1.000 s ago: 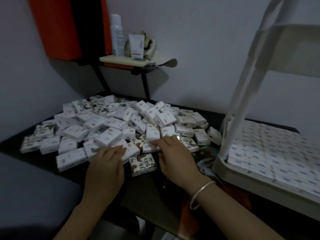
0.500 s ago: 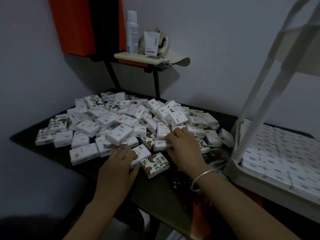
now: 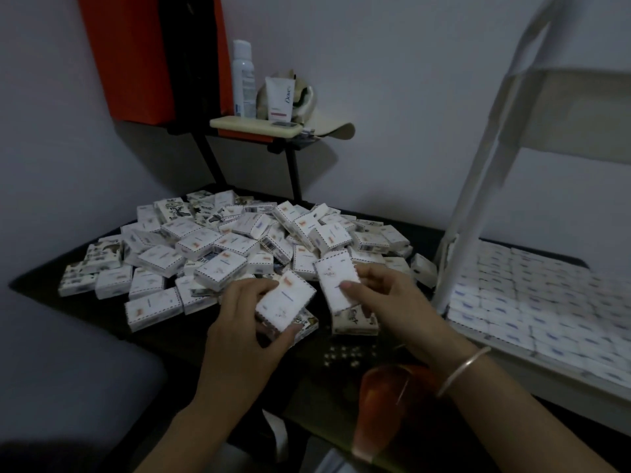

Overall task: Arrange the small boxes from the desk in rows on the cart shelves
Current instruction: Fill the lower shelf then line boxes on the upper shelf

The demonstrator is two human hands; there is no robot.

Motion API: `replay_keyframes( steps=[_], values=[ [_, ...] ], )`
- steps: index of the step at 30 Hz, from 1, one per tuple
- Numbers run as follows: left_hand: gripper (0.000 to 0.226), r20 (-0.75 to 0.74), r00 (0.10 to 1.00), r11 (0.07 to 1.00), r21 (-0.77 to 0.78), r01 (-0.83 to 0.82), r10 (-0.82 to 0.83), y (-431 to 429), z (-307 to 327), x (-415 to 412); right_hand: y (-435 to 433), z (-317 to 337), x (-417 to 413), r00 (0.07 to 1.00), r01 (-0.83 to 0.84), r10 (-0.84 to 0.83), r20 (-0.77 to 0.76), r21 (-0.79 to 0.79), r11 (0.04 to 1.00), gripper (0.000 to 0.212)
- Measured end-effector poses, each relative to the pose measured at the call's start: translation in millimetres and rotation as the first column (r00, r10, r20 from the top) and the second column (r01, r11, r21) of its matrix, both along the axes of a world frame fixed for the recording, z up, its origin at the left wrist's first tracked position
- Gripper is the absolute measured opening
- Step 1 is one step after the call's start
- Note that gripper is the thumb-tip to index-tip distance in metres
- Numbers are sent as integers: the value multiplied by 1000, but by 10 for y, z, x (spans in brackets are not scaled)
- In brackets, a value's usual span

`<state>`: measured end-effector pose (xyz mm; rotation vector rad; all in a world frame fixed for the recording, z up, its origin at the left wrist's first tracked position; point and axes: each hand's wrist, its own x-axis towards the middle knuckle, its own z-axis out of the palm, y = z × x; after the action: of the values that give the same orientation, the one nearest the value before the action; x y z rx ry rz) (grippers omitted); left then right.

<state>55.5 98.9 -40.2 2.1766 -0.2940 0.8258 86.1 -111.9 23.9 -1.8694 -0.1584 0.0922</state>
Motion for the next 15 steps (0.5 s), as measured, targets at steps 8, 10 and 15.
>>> replay_keyframes(
  steps=[8, 10, 15],
  values=[
    [35, 50, 954, 944, -139, 300, -296, -737, 250, -184, -792, 263, -592, 933, 225, -219, 285, 14, 974, 18],
    [31, 30, 940, 926, -166, 339, -339, -955, 293, -216, -1049, 288, -755, 909, 288, -280, 307, 20, 957, 22],
    [32, -54, 841, 804, -334, 493, -538, -1584, 400, -281, -1665, 251, -1185, 841, 451, -458, 287, 95, 888, 24]
  ],
)
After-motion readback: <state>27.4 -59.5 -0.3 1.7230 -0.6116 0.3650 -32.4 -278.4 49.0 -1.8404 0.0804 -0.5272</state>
